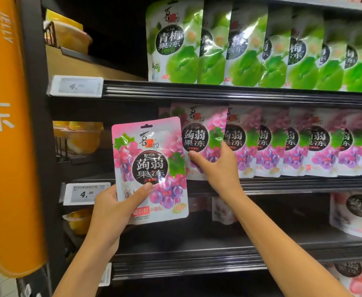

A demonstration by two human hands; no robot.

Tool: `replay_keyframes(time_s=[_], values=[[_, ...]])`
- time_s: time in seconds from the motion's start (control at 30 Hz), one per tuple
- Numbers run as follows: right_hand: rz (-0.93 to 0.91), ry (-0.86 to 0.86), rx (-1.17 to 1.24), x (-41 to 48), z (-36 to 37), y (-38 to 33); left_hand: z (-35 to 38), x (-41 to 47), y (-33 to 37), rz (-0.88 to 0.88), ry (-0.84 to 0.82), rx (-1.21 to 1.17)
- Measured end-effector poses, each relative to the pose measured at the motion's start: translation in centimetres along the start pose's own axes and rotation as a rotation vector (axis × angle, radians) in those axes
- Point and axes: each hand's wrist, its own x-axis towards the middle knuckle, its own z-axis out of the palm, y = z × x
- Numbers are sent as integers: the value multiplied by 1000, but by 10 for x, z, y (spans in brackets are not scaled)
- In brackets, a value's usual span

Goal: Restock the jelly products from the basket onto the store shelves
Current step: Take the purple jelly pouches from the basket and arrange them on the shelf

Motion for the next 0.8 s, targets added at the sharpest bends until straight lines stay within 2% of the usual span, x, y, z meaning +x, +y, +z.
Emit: replay_keyframes(time_s=[0.33,0.8], values=[[-91,-37,-222,-17,-22,-2,0,1,-7,-27,54,-11],[35,65,-436,-15,-23,0,3,1,-5,-11,22,10]])
